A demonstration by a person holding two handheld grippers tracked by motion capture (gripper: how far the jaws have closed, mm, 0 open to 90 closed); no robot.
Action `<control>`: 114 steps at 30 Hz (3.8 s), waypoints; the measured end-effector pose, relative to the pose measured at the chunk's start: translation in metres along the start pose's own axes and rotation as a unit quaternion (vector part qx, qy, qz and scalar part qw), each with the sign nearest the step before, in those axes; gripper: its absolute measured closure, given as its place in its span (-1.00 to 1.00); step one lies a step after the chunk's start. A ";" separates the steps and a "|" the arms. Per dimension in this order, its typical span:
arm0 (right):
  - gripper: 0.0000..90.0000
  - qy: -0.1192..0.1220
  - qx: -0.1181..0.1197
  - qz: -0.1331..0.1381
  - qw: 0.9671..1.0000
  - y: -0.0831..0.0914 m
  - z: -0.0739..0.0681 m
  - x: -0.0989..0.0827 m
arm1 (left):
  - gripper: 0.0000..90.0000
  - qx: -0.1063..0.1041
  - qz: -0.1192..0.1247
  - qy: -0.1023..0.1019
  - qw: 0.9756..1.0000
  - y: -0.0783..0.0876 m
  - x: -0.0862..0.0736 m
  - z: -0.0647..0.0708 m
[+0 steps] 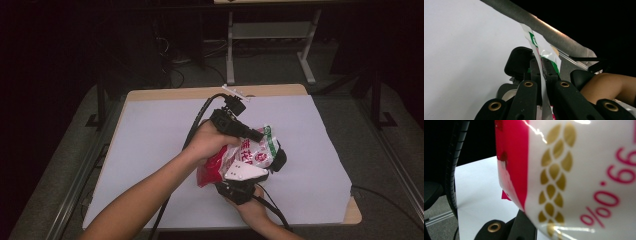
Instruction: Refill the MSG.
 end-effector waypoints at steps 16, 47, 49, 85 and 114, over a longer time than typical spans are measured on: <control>1.00 -0.010 -0.022 0.003 1.000 0.003 0.008 0.001 | 1.00 -0.020 0.039 -0.008 0.999 0.019 0.005 0.008; 1.00 -0.025 -0.060 0.009 0.998 0.006 0.017 0.005 | 1.00 -0.019 0.088 -0.009 0.996 0.061 -0.005 0.010; 1.00 -0.025 -0.060 0.010 0.998 0.007 0.017 0.005 | 1.00 -0.019 0.090 -0.009 0.996 0.064 -0.006 0.010; 1.00 -0.018 -0.061 -0.006 0.998 0.029 0.032 0.017 | 1.00 0.047 0.186 -0.035 0.981 0.113 -0.043 -0.021; 1.00 -0.031 -0.035 -0.025 0.999 0.058 0.057 0.026 | 1.00 0.089 0.225 -0.026 0.970 0.110 -0.102 -0.066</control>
Point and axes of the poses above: each handheld gripper's, and its own axes: y roughly backward along the jaws, x roughly out of its top, z roughly to its right, the point moved 9 cm from there along -y, roughly forward along the jaws, and after that the axes turned 15 degrees about -y, right-handed, at the moved point
